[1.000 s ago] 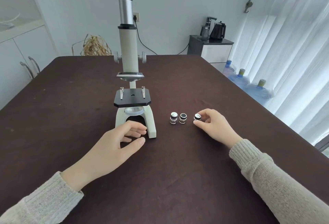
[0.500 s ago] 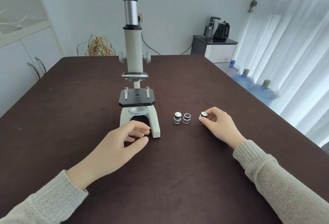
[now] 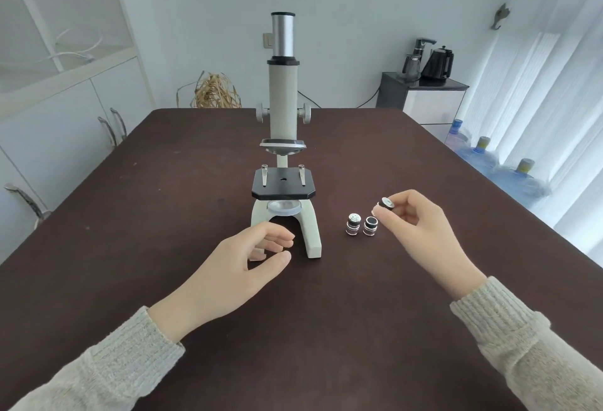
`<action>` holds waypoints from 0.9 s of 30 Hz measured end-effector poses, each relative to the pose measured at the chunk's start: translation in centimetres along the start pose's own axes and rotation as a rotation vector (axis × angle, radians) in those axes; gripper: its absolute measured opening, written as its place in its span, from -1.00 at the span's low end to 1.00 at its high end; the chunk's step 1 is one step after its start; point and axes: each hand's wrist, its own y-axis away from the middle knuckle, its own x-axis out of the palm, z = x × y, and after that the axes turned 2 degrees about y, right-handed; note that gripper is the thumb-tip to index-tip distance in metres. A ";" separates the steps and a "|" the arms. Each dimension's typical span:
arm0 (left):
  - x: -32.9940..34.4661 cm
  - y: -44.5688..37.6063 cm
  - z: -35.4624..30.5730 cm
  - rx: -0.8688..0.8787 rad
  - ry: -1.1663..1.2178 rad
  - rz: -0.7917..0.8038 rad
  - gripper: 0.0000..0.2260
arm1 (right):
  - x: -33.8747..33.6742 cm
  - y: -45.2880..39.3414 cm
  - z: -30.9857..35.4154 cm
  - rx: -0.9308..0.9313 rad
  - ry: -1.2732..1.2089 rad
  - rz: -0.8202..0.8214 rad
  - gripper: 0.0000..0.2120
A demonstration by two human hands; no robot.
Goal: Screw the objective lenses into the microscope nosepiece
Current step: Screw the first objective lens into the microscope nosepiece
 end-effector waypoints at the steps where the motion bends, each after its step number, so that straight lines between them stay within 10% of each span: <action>1: -0.1 0.1 0.0 0.000 0.009 -0.008 -0.85 | 0.4 0.3 0.5 -0.008 -0.017 0.034 -0.92; 27: -2.0 1.8 -0.1 0.077 -0.112 -0.126 -0.67 | 7.0 4.0 5.2 0.055 -0.441 0.476 -0.88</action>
